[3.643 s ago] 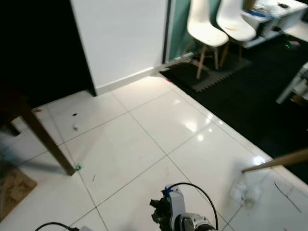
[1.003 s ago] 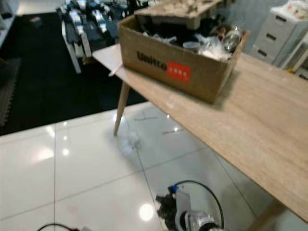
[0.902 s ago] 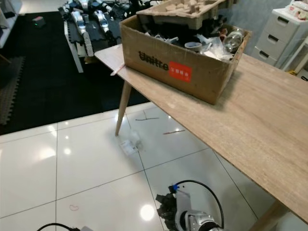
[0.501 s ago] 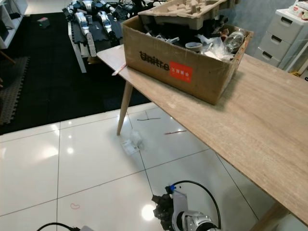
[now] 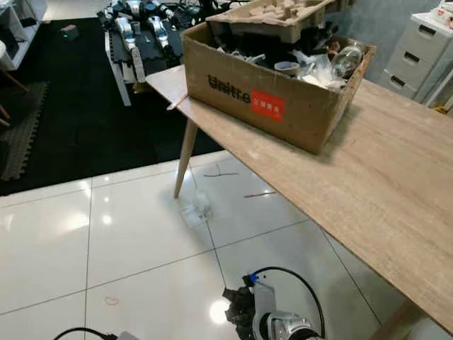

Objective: Picking trash to rubbish bin

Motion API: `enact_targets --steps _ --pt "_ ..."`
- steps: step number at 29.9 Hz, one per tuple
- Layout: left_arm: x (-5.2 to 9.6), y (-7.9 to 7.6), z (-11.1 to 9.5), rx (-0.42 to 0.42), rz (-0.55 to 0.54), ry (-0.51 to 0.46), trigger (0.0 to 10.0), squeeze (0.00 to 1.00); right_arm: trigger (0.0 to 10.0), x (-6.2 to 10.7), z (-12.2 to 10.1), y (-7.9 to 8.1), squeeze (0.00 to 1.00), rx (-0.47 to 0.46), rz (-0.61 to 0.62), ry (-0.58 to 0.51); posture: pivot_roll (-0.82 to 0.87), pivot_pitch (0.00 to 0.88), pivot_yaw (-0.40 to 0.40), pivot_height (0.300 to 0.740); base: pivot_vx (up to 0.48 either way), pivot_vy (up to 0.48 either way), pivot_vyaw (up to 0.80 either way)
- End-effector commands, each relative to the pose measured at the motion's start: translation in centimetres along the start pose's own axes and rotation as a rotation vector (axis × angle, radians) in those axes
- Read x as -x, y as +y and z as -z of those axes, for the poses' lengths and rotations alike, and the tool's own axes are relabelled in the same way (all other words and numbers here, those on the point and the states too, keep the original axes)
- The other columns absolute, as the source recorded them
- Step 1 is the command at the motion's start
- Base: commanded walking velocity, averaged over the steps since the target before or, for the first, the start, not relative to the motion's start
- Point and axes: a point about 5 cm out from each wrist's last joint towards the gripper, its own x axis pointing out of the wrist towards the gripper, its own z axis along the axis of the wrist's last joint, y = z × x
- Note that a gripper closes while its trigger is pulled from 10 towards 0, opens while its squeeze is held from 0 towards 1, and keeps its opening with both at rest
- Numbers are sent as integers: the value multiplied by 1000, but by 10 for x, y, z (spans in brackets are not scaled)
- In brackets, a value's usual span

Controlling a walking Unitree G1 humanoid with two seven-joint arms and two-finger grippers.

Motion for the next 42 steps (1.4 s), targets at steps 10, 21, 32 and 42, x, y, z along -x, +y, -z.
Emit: enact_targets --steps 10,21,32,42 --pt "0 -24 0 10 82 -24 10000 0 10000 -1 11 2 0 -30 -5 17 151 176 -38 740 0 0 0" --pt "0 -23 3 -13 87 -19 10000 0 10000 0 13 1 0 -58 1 6 127 181 -20 740 0 0 0" --pt "-2 -19 -17 -42 82 -55 10000 0 10000 1 6 -2 0 -45 9 -19 123 138 -29 740 0 0 0" --pt "-2 -13 -11 -31 32 -26 10000 0 10000 2 0 -4 0 -31 19 -44 121 120 -45 740 0 0 0"
